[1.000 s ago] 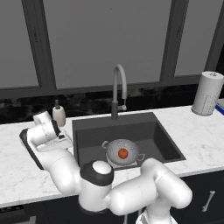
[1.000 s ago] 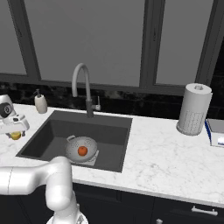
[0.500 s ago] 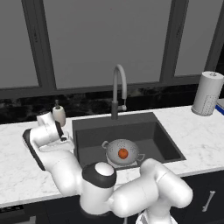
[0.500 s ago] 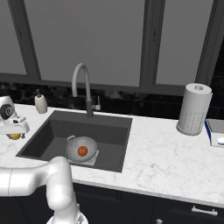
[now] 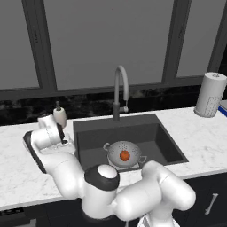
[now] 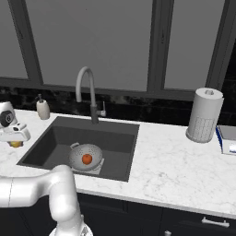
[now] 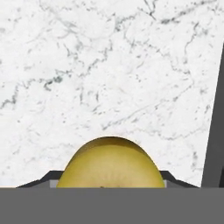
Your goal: Put the colander in the sink, put the orange, kiwi in the colander, and turn on the sink faucet and pour water over the colander.
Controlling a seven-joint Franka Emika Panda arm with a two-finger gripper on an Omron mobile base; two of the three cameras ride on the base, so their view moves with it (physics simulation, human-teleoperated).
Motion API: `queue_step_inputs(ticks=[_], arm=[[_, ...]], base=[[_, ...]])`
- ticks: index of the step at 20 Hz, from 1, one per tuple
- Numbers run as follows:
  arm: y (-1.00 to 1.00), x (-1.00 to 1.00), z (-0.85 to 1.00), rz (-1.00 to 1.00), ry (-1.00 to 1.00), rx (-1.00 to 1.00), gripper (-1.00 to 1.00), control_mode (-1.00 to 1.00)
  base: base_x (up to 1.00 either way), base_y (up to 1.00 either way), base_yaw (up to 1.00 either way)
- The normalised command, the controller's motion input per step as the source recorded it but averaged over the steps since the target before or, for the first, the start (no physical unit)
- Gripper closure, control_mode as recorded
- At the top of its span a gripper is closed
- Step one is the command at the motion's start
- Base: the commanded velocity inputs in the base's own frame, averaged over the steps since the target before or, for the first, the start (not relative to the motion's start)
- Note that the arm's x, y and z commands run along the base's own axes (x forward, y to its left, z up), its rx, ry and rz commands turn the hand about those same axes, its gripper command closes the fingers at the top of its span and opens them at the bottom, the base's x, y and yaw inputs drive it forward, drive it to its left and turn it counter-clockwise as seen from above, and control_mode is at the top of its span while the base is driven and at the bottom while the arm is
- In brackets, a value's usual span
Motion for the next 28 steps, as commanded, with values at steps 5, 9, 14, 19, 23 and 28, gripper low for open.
queue_step_inputs(ticks=[5,9,14,19,23,28], arm=[[-0.49,-0.2,0.23,0.0,-0.07,0.11,1.0,-1.0],[-0.63,-0.32,0.38,0.0,-0.18,0.08,1.0,-1.0],[-0.61,-0.31,0.38,0.0,-0.27,0.07,1.0,-1.0],[-0.6,-0.32,0.35,0.0,-0.35,0.01,1.0,-1.0],[-0.62,-0.37,0.31,0.0,-0.39,0.0,1.0,-1.0],[-0.71,-0.27,0.22,0.01,-0.23,0.01,1.0,-1.0]], base=[[0.0,0.0,0.0],[0.0,0.0,0.0],[0.0,0.0,0.0],[0.0,0.0,0.0],[0.0,0.0,0.0],[0.0,0.0,0.0]])
